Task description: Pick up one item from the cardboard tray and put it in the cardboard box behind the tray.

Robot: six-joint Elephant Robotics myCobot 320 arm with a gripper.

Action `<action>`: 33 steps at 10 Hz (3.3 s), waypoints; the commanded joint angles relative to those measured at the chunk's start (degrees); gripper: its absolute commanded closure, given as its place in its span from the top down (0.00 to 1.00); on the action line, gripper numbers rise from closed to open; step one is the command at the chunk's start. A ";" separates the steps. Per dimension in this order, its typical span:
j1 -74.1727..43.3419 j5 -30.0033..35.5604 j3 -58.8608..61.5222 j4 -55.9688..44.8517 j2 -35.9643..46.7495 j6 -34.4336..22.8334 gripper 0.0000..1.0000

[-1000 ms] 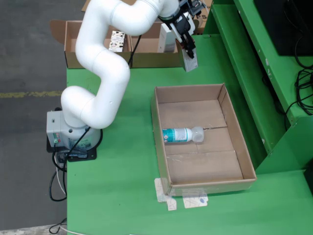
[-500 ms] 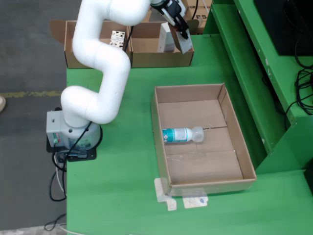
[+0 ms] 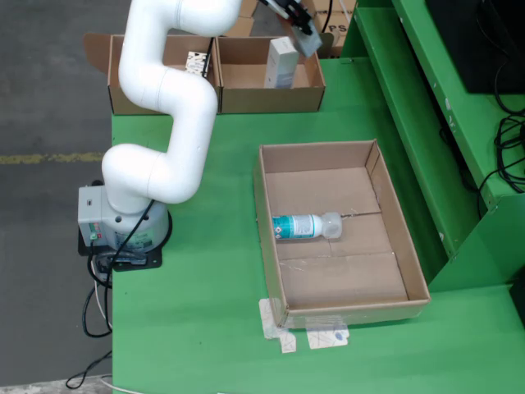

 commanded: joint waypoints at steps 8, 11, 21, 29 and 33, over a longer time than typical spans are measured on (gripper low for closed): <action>12.74 -4.94 1.31 42.28 -17.49 -14.66 0.00; 13.55 -4.94 1.31 42.28 -18.33 -14.70 0.00; 1.84 6.38 1.31 17.25 -22.97 -3.14 0.00; -1.94 10.88 1.31 16.38 -28.88 -1.68 0.00; -2.15 11.31 1.31 15.33 -29.00 -1.52 0.00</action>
